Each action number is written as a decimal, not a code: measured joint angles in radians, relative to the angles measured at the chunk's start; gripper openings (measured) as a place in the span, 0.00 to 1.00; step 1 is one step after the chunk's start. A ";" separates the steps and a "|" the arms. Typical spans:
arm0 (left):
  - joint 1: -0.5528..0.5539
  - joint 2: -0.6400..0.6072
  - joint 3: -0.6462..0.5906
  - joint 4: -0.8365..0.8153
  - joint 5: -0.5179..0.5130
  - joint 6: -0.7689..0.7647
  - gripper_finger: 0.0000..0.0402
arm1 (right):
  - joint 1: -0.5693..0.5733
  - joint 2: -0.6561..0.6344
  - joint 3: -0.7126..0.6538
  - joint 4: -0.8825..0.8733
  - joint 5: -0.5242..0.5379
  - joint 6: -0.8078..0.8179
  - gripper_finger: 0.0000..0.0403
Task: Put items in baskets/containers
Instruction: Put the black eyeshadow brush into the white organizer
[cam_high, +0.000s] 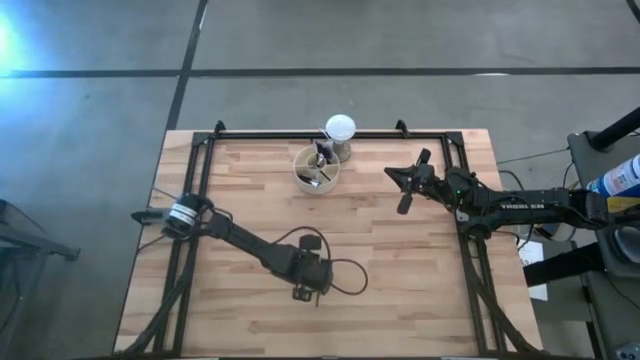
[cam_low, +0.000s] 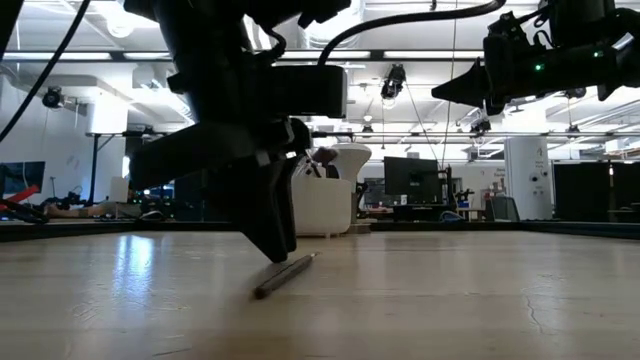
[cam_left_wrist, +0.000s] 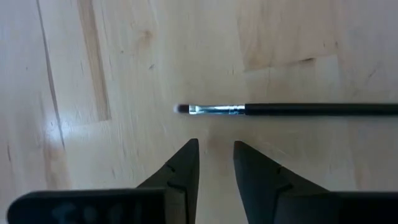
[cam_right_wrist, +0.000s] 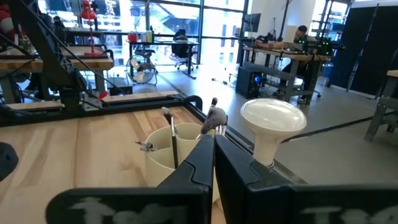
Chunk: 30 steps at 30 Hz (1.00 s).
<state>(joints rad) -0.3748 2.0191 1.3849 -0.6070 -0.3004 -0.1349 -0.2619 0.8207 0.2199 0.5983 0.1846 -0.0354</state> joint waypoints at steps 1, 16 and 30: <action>0.000 0.002 0.000 0.001 0.000 0.004 0.24 | 0.000 0.000 0.000 0.000 0.000 0.000 0.02; 0.042 0.007 0.009 0.057 0.017 -0.569 0.24 | 0.000 0.000 0.000 -0.001 0.000 0.001 0.02; 0.040 0.007 0.017 0.177 0.031 -0.785 0.24 | 0.000 0.000 0.000 -0.011 0.000 0.001 0.02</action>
<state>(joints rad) -0.3351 2.0262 1.4017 -0.4300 -0.2699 -0.9198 -0.2619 0.8207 0.2199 0.5873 0.1844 -0.0341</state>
